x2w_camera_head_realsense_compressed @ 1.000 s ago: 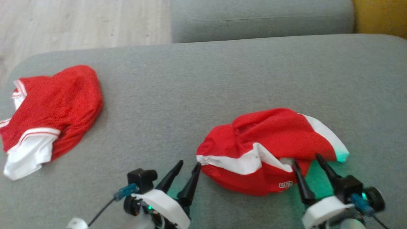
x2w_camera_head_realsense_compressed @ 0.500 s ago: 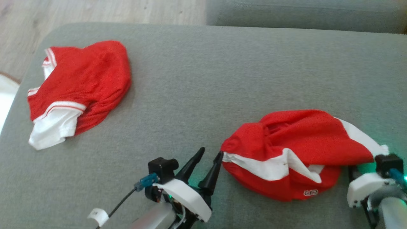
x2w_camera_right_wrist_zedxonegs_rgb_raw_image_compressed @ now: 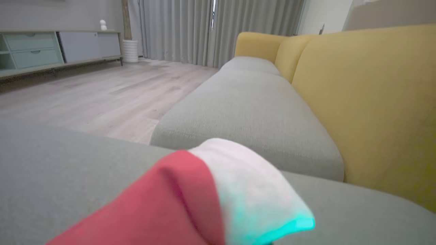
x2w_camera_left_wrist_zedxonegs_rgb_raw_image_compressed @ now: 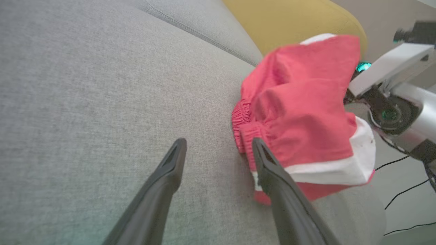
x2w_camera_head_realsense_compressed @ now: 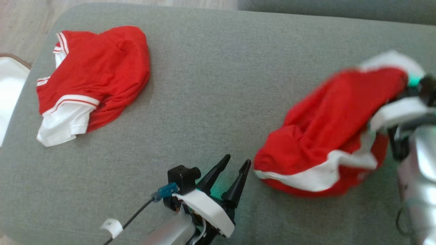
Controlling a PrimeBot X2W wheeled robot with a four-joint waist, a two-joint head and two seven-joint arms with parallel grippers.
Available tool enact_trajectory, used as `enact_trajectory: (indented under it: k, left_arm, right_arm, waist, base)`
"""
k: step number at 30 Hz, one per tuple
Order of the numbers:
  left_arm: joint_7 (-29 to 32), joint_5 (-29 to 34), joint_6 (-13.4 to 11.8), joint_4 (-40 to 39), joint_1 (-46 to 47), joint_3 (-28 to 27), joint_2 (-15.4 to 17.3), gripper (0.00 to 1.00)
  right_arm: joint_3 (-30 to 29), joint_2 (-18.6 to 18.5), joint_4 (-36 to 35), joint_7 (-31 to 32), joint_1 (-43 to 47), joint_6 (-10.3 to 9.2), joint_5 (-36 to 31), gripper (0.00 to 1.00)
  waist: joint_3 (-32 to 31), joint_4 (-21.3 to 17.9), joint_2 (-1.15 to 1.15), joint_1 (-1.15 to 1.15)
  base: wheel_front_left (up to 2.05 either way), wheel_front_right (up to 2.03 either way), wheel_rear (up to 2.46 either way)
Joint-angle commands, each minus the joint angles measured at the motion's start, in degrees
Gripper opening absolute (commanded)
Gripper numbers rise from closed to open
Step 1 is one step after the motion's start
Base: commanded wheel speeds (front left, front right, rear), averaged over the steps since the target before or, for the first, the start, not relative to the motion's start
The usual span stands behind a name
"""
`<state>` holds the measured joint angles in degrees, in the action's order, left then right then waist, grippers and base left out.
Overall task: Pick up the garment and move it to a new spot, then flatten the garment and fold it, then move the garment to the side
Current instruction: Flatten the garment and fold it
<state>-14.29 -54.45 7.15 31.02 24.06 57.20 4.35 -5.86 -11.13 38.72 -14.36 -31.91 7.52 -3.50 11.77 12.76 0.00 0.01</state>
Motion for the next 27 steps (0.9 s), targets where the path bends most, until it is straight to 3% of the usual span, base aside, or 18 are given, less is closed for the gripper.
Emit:
enact_trajectory:
  k: [1,3,4,5,13,22,27]
  left_arm:
    - [-0.71,0.17,0.33,-1.79,2.51,-1.41,0.08,1.00]
    - [-0.71,-0.01,0.33,-1.94,2.71,-1.03,0.10,1.00]
    - [-0.71,-0.26,0.33,-2.10,2.82,-0.56,0.07,1.00]
    - [-0.71,-0.52,0.33,-2.33,2.98,-0.09,0.03,1.00]
    - [-0.37,-4.39,0.34,-4.12,4.30,6.07,0.86,1.00]
    - [0.75,-10.42,0.34,-2.93,3.75,9.67,4.33,1.00]
    - [0.52,-13.88,0.34,-1.14,3.46,9.07,3.76,1.00]
  right_arm:
    - [1.38,-1.03,-1.58,-0.62,-1.85,-0.03,0.30,0.00]
    - [1.65,-1.47,1.00,-0.62,-4.17,-0.03,0.93,0.04]
    - [1.34,-1.67,2.79,-0.62,-5.13,-0.03,1.02,0.60]
    - [1.50,-1.93,4.48,-0.62,-5.81,-0.03,0.77,1.00]
    - [1.16,-2.10,7.20,-0.63,-0.71,-0.03,1.04,1.00]
    - [0.19,-0.04,-0.85,-0.63,11.36,-0.03,1.69,1.00]
    - [0.11,1.38,-4.88,-0.63,15.41,-0.03,2.24,1.00]
  waist:
    - [0.26,-0.32,0.00,-0.01]
    - [0.43,-0.70,0.00,-0.01]
    - [0.45,-0.81,0.00,-0.01]
    - [0.45,-0.88,0.00,-0.01]
    - [-0.70,-3.45,0.00,-0.01]
    - [-2.47,-7.69,0.00,-0.01]
    - [-2.96,-9.07,0.00,-0.01]
  base:
    - [0.00,0.00,0.00]
    - [0.00,0.00,0.00]
    - [0.00,0.00,0.00]
    - [0.00,0.00,0.00]
    - [0.00,0.00,0.00]
    - [0.00,0.00,0.00]
    - [0.00,0.00,0.00]
